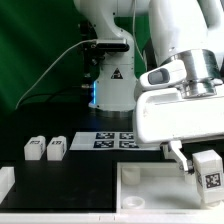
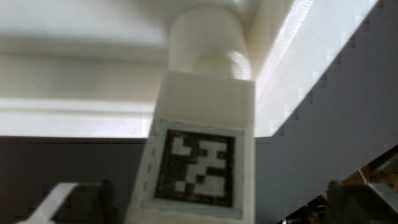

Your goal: Assemble one leg

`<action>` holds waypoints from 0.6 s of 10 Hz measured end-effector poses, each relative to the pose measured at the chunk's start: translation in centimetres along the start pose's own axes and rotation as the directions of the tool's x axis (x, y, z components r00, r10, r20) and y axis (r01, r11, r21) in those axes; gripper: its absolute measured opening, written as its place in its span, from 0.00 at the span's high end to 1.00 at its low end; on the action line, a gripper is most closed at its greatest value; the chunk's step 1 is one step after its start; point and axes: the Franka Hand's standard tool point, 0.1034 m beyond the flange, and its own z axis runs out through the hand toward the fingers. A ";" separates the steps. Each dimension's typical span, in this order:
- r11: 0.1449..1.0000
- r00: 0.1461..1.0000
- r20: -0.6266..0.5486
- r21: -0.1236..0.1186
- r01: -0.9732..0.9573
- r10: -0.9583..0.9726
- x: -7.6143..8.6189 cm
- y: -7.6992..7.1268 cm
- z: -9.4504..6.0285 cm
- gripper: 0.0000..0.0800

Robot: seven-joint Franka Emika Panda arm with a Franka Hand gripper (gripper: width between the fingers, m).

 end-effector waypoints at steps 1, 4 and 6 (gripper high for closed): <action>1.000 1.000 0.000 0.000 0.000 0.000 0.0 0.0 0.0 0.21; 1.000 0.999 0.034 0.006 0.000 0.000 -0.7 -0.1 0.3 0.19; 1.000 0.998 0.063 0.012 -0.001 0.000 -1.0 -0.2 0.4 0.19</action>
Offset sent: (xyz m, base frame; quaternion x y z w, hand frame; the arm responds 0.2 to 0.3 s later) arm 0.0000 0.0000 0.0000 0.0000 0.0000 0.0000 1.0000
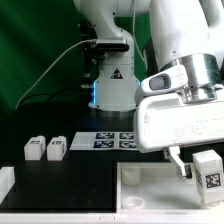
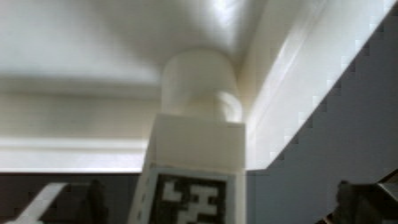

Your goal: Assemble one leg

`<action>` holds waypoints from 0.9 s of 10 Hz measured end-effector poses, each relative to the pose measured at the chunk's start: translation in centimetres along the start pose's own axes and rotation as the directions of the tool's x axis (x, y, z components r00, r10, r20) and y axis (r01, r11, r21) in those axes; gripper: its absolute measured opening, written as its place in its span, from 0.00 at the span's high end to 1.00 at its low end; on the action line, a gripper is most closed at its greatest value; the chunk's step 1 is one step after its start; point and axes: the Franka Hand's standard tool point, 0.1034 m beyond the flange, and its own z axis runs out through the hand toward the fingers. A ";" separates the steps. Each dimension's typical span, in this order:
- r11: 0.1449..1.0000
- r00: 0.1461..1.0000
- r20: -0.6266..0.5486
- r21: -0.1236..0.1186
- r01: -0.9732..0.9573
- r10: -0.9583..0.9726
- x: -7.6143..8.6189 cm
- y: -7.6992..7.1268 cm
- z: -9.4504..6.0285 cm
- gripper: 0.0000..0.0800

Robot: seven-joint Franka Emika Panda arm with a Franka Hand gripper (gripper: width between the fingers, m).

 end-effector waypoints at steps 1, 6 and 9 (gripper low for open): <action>1.000 1.000 0.003 0.000 0.000 0.000 -0.1 0.0 0.0 0.19; 1.000 0.992 0.128 0.008 -0.004 0.003 2.2 1.6 -3.8 0.19; 0.995 0.899 0.436 0.050 -0.081 0.051 3.4 0.5 -3.4 0.19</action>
Offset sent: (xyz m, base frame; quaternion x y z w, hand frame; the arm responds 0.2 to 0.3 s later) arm -0.0187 -0.0280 0.0406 -0.0025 -0.0735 -0.0045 0.9973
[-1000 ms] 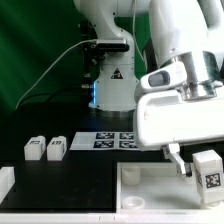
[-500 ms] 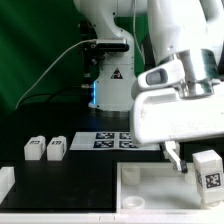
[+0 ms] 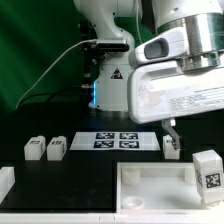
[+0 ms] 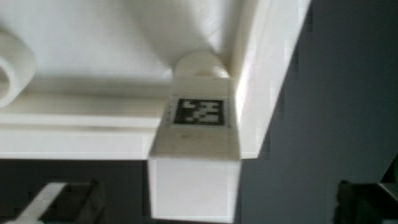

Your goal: Assemble one leg

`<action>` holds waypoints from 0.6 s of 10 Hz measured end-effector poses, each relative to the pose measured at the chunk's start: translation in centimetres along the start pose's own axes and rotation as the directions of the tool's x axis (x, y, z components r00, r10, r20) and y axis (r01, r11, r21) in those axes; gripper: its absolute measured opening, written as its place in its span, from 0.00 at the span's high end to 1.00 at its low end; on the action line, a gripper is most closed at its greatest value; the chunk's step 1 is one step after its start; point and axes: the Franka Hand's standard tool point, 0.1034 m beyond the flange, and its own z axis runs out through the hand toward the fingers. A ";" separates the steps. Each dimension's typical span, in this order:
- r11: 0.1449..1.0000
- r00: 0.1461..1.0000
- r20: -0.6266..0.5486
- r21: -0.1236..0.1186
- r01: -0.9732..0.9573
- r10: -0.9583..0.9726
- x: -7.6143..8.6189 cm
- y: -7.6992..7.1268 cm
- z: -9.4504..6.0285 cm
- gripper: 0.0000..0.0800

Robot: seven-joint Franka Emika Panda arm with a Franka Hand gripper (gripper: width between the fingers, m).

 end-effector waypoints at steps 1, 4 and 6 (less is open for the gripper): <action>1.000 0.996 0.091 0.012 -0.001 0.000 0.2 -0.1 0.5 0.19; 1.000 0.979 0.205 0.027 -0.002 -0.003 1.5 0.6 1.9 0.19; 1.000 0.978 0.208 0.025 -0.006 0.001 0.8 0.5 3.1 0.19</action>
Offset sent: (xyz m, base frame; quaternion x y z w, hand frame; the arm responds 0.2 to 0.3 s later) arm 0.0087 -0.0083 -0.0161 -0.0014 0.0254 0.0018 0.9997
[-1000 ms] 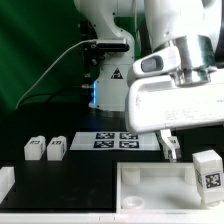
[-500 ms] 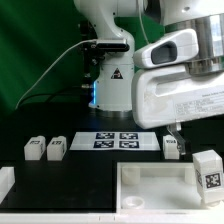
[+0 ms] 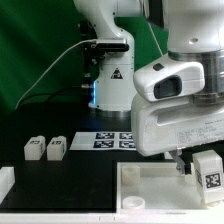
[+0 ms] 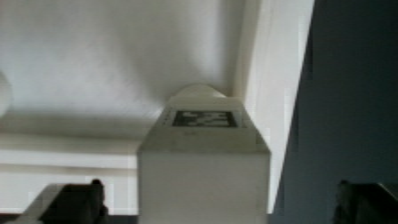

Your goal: Assemble one leg

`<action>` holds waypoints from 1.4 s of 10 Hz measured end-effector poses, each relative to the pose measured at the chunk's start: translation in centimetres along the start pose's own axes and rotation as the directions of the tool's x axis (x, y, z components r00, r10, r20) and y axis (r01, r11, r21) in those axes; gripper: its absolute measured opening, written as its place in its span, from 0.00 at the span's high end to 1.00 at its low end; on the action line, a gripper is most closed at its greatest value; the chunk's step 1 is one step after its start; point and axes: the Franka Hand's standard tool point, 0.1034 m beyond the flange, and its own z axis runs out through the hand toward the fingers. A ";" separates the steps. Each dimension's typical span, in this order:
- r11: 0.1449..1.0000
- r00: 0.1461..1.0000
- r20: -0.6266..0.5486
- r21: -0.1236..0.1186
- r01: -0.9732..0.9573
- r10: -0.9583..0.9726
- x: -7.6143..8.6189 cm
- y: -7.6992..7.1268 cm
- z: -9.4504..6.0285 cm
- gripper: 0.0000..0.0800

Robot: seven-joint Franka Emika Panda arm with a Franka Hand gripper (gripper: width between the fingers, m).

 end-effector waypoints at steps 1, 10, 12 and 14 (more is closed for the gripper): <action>1.000 1.000 -0.005 -0.002 0.002 -0.002 -0.2 -0.2 0.5 0.19; 1.000 1.000 0.002 -0.003 -0.005 0.005 -0.6 -0.3 0.9 0.63; 1.000 1.000 0.002 -0.003 -0.024 0.024 -0.6 -0.3 0.9 0.63; 0.994 0.994 -0.016 0.005 -0.110 0.110 -0.4 -0.2 0.9 0.63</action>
Offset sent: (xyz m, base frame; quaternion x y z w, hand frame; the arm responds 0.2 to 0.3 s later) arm 0.0000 0.0000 0.0000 0.0000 0.0000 0.0000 1.0000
